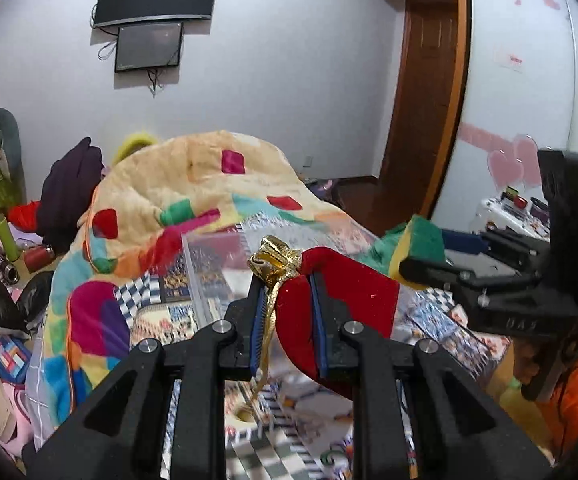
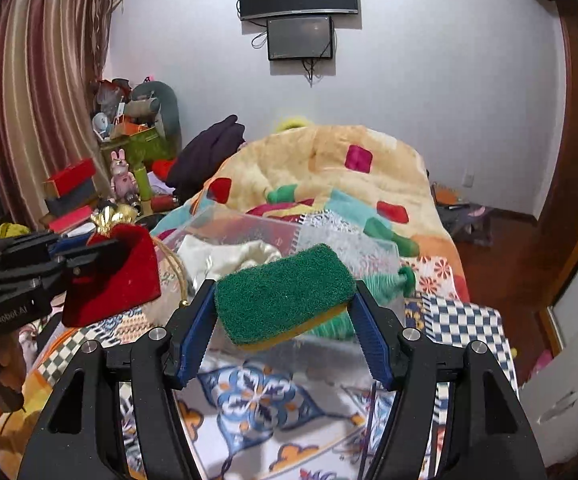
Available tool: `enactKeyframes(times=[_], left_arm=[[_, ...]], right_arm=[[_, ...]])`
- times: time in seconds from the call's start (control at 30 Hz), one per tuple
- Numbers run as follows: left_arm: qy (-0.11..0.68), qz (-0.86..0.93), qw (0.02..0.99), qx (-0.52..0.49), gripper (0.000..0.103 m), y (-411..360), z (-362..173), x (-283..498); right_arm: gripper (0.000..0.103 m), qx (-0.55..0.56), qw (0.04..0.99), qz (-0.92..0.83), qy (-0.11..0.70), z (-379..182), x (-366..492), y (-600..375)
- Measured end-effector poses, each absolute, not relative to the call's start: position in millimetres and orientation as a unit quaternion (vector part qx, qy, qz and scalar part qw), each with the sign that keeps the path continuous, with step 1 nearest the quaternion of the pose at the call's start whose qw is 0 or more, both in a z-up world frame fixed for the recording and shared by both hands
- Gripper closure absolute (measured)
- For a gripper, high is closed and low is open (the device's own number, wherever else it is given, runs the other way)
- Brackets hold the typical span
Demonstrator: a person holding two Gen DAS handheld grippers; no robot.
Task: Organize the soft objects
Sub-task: 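Lower the red gift bag into the box with the left tool while the right tool releases the sponge inside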
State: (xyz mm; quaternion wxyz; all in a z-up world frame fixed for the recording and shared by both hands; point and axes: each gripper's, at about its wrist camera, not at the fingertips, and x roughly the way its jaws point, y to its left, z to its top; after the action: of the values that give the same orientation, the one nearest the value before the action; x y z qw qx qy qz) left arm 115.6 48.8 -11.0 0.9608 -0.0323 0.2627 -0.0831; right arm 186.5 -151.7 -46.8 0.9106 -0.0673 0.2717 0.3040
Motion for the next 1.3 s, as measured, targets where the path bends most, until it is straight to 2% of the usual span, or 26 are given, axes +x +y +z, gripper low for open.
enactKeyframes(times=[0.37, 0.7, 0.87, 1.1, 1.3], left_arm=[[0.304, -0.047, 0.951, -0.022, 0.083, 53, -40, 176], [0.331, -0.043, 0.943, 0.006, 0.082, 44, -67, 189], [0.334, -0.052, 0.941, -0.008, 0.059, 46, -63, 181], [0.310, -0.058, 0.949, -0.018, 0.054, 47, -43, 158], [0.250, -0.056, 0.966, -0.024, 0.048, 45, -7, 125]], right_arm=[[0.040, -0.082, 0.900, 0.295, 0.310, -75, 226, -129], [0.039, -0.110, 0.894, 0.288, 0.324, -90, 227, -123], [0.030, -0.119, 0.896, 0.283, 0.322, -83, 222, -124], [0.030, -0.116, 0.902, 0.288, 0.300, -63, 210, -131], [0.028, -0.079, 0.916, 0.295, 0.262, -32, 192, -152]])
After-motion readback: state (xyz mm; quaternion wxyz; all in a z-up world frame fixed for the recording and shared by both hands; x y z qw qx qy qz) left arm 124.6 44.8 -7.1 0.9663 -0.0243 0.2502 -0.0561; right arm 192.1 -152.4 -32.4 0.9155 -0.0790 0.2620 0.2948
